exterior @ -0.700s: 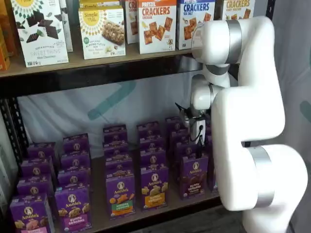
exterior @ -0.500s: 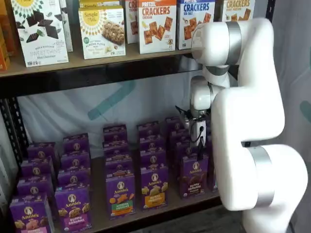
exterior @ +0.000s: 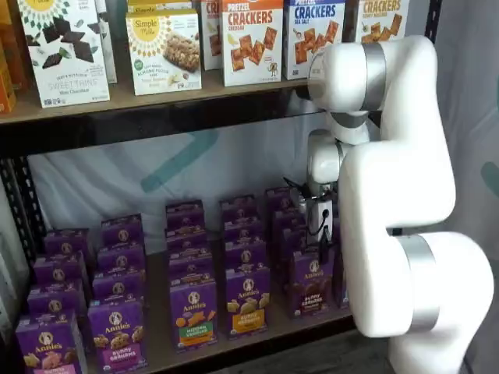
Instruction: Pick up the purple box with a brown patch in the center, on the bottom shelf, the fifth box from the left
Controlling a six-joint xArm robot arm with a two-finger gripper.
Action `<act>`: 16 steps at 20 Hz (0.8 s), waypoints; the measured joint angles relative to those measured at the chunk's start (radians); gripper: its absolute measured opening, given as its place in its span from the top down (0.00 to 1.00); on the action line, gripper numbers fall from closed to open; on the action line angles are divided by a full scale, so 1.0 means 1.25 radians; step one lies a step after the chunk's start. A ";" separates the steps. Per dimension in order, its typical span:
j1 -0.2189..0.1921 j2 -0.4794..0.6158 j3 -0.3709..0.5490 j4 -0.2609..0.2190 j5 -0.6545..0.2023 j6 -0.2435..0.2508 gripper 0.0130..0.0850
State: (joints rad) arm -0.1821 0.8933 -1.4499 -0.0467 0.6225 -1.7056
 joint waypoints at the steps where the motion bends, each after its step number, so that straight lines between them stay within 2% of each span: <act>1: -0.001 0.004 -0.005 0.002 0.002 -0.003 0.00; 7: -0.006 0.031 -0.047 0.017 0.021 -0.021 0.00; 12: -0.004 0.053 -0.081 0.015 0.043 -0.017 0.00; 16: -0.008 0.060 -0.094 -0.002 0.059 -0.007 0.00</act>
State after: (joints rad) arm -0.1919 0.9682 -1.5668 -0.0489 0.6957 -1.7141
